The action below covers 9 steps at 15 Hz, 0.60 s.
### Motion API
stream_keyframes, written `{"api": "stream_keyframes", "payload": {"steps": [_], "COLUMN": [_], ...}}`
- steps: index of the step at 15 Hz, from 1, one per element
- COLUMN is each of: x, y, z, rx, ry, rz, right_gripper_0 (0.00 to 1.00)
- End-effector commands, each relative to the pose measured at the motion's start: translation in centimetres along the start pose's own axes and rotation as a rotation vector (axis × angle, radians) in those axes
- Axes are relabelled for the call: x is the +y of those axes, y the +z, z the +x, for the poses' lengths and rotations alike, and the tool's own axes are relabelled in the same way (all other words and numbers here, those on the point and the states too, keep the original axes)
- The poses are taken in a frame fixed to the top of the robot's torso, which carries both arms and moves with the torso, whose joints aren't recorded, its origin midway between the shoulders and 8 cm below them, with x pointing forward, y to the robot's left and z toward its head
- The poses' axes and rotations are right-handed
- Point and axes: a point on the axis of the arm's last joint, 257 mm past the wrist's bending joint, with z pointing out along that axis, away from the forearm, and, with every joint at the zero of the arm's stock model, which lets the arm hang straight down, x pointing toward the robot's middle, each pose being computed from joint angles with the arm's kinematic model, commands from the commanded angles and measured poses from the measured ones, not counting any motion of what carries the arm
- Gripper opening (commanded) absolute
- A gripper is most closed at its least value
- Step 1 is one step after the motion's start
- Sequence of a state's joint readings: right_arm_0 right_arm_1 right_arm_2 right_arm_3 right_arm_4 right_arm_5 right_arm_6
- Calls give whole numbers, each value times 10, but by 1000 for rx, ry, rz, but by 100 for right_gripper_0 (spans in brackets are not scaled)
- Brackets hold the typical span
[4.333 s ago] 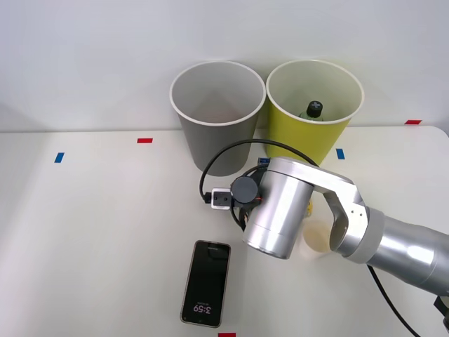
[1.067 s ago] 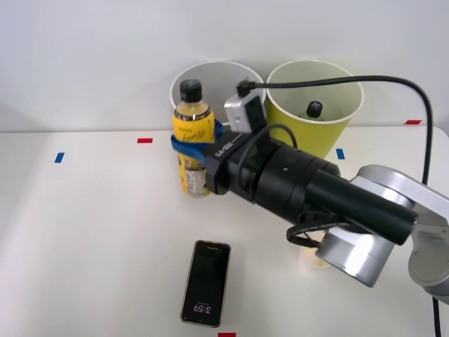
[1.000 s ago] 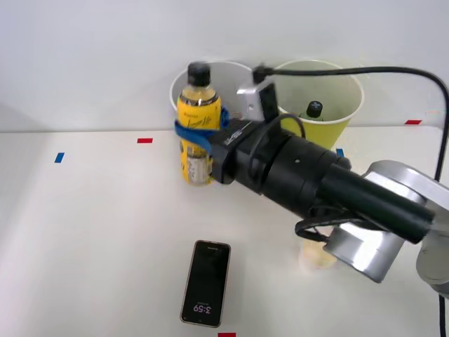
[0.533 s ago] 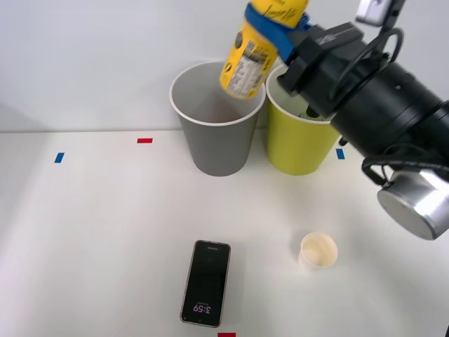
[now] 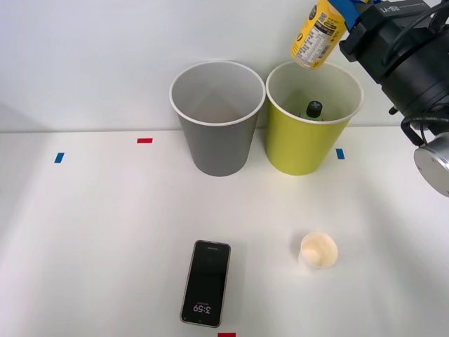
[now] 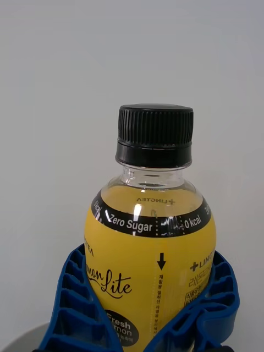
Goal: Put cans in the gray bin, plastic bottles in the light green bin
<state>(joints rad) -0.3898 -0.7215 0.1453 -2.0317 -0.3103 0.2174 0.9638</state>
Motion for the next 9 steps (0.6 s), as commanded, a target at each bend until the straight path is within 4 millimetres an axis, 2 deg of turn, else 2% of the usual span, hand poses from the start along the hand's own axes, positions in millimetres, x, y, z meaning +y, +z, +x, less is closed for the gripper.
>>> {"api": "stream_keyframes", "payload": {"steps": [1, 5, 9], "x": [-29, -28, -35], "y": [7, 12, 34], "z": [12, 37, 64], "rx": [25, 62, 95], "ry": [-36, -21, -71], "rz": [54, 59, 87], "right_gripper_0": [0, 0, 0]}}
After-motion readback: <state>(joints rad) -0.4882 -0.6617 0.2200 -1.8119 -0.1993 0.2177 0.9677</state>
